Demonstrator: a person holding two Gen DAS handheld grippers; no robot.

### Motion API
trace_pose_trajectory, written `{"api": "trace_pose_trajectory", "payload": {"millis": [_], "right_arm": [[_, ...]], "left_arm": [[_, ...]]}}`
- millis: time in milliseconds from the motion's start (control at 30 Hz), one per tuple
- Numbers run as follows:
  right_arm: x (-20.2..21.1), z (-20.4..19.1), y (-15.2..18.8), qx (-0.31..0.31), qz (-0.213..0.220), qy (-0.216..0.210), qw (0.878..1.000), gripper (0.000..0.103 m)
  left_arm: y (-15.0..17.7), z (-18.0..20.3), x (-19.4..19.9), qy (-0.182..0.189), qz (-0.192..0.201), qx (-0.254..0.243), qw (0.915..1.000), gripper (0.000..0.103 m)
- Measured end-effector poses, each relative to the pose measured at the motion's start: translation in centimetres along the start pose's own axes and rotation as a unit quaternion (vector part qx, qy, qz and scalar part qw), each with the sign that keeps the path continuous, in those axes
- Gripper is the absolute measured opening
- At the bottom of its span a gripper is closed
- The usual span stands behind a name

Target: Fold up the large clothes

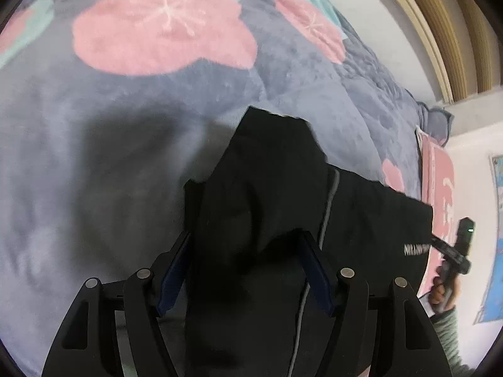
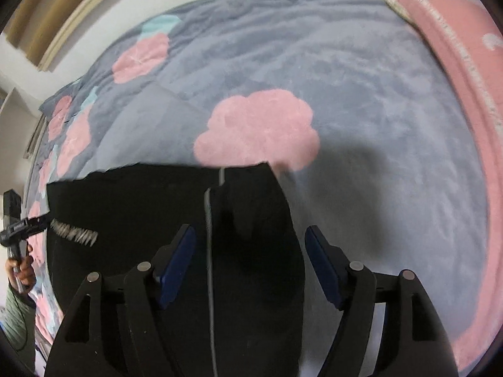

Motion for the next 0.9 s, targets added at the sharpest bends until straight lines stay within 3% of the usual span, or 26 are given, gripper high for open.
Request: {"api": "trace_pose_trajectory", "payload": {"millis": [33, 100, 133, 167, 233, 333, 467, 567, 667, 733, 833, 900], "right_arm": [[-1.0, 0.0, -0.3, -0.003, -0.005, -0.003, 1.000, 0.075], [-2.7, -0.5, -0.4, 0.012, -0.017, 0.008, 1.000, 0.047], [-3.0, -0.9, -0.3, 0.036, -0.017, 0.043, 0.998, 0.031], [-2.6, -1.4, -0.1, 0.057, -0.006, 0.069, 0.996, 0.024], [-0.6, -2.5, 0.3, 0.087, 0.027, 0.100, 0.991, 0.016], [3.5, -3.1, 0.2, 0.106, 0.077, 0.135, 0.982, 0.014], [8.5, -4.5, -2.2, 0.115, 0.133, 0.153, 0.972, 0.009], [10.2, -5.3, -5.0, 0.114, 0.163, 0.164, 0.966, 0.009], [7.8, -5.1, -7.1, 0.105, 0.146, 0.169, 0.969, 0.009], [4.0, -4.3, -7.6, 0.094, 0.111, 0.166, 0.975, 0.009], [-1.3, -2.7, -7.0, 0.078, 0.060, 0.162, 0.982, 0.009], [-4.3, -1.8, -6.0, 0.061, 0.028, 0.149, 0.987, 0.009]], "left_arm": [[-0.3, -0.1, -0.3, 0.002, 0.004, 0.005, 1.0000, 0.069], [-0.8, 0.4, -0.3, -0.003, 0.028, 0.005, 0.9996, 0.068], [-0.9, 0.5, 0.1, -0.011, 0.044, 0.002, 0.9990, 0.047], [-0.7, 0.7, 0.5, -0.014, 0.045, -0.004, 0.9989, 0.017], [-0.3, 1.1, 1.9, -0.028, 0.067, -0.008, 0.9973, 0.016], [0.0, 1.8, 4.6, -0.029, 0.095, -0.017, 0.9949, 0.013], [-1.5, 4.5, 9.7, 0.028, 0.165, -0.019, 0.9858, 0.012], [-3.8, 6.3, 11.2, 0.012, 0.203, -0.034, 0.9786, 0.012], [-5.4, 5.1, 8.7, -0.010, 0.188, -0.019, 0.9820, 0.012], [-5.8, 3.2, 5.5, -0.032, 0.160, 0.003, 0.9866, 0.012], [-5.4, 0.0, -0.8, -0.055, 0.097, 0.039, 0.9930, 0.013], [-4.7, -1.0, -3.2, -0.063, 0.081, 0.049, 0.9935, 0.019]]}}
Point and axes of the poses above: each gripper's, at about its wrist camera, not at the fingertips, and x roughly against the way its jaws point, z to its right, y to its underside, the point moved 8 cm from there along -x, roughly the way its jaws point, and after that the axes turned 3 degrees about -y, right-handed, at the moved point
